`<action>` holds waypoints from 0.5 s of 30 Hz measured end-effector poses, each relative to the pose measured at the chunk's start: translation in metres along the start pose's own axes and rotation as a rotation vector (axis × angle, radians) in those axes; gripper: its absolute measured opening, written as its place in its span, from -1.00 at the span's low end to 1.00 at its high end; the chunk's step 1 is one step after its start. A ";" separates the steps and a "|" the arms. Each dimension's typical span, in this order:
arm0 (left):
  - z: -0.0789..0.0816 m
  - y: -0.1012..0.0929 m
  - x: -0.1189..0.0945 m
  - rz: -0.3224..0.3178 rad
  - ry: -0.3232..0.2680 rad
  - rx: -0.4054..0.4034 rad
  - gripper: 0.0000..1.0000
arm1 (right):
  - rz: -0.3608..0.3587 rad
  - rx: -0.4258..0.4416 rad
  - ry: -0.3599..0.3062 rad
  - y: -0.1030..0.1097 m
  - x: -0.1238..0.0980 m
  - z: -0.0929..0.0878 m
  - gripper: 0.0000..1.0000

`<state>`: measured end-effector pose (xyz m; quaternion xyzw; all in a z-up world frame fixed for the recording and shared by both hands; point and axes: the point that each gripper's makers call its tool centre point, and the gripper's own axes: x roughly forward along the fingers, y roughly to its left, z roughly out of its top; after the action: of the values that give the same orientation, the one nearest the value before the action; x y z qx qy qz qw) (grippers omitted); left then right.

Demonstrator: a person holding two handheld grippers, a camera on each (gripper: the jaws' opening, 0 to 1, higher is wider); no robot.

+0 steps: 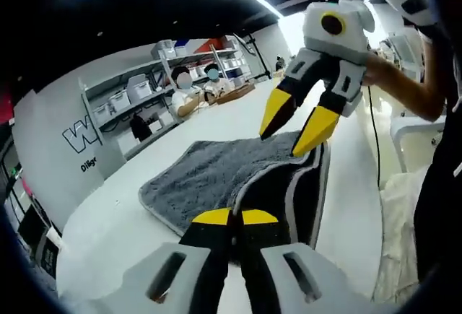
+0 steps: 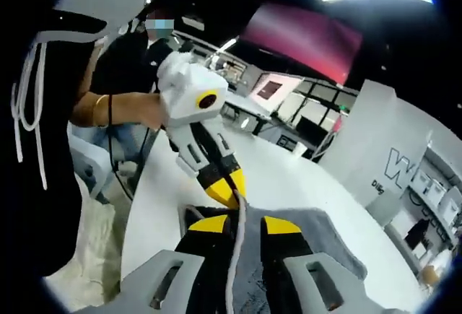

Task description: Open the folded towel by lifting each exposed corner and separating the folded layers until the towel lies flat within the target outline without major curled edges

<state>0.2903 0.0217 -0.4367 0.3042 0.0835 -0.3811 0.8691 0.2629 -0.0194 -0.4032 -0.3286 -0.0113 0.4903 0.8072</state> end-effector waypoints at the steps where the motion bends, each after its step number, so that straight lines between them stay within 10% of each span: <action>1: 0.002 -0.003 0.001 -0.012 -0.011 -0.012 -0.97 | -0.014 -0.050 0.037 -0.002 0.002 -0.004 -0.69; 15: 0.022 0.003 -0.009 -0.006 -0.083 -0.029 -0.97 | 0.028 -0.132 0.077 0.008 0.028 0.002 -0.69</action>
<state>0.2849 0.0157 -0.4143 0.2754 0.0540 -0.3945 0.8750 0.2705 0.0061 -0.4149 -0.3999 -0.0080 0.4866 0.7767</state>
